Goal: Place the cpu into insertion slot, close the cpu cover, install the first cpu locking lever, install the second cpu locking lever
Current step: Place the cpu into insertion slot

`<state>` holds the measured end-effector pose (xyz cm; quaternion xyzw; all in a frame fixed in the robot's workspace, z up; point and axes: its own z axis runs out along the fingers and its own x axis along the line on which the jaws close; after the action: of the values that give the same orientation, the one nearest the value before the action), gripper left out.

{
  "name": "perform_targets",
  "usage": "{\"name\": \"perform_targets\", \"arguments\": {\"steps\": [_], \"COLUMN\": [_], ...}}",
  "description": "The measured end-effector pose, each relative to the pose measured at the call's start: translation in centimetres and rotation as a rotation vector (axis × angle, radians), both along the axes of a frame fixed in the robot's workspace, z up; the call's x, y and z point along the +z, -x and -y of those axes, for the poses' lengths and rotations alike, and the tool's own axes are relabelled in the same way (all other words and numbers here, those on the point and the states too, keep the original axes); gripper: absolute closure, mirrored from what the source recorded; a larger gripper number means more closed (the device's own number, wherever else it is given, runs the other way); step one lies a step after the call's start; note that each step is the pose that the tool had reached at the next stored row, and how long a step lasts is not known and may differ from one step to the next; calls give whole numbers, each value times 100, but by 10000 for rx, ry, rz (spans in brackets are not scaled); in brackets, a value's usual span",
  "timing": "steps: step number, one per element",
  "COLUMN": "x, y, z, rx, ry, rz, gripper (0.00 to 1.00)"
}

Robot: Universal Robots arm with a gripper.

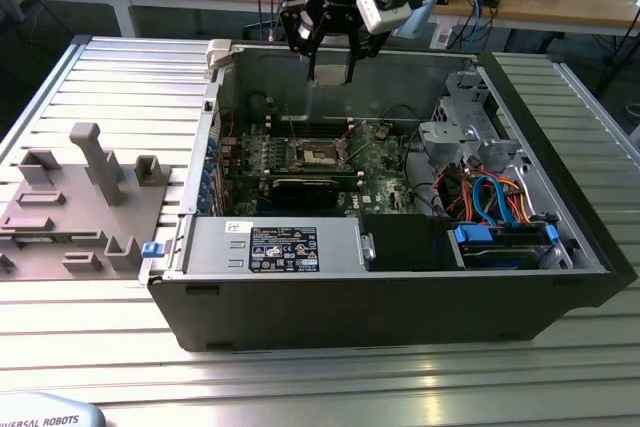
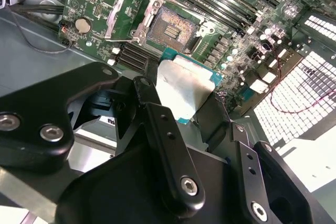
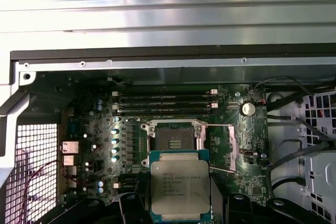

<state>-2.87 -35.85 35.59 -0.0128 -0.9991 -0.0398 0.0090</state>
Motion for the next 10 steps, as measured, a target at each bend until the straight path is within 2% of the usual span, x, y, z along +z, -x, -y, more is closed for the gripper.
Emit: {"name": "perform_targets", "arguments": {"steps": [10], "x": [-34], "y": [0], "z": [0], "rx": [0], "ry": [3], "rz": [-1], "gripper": [46]}}
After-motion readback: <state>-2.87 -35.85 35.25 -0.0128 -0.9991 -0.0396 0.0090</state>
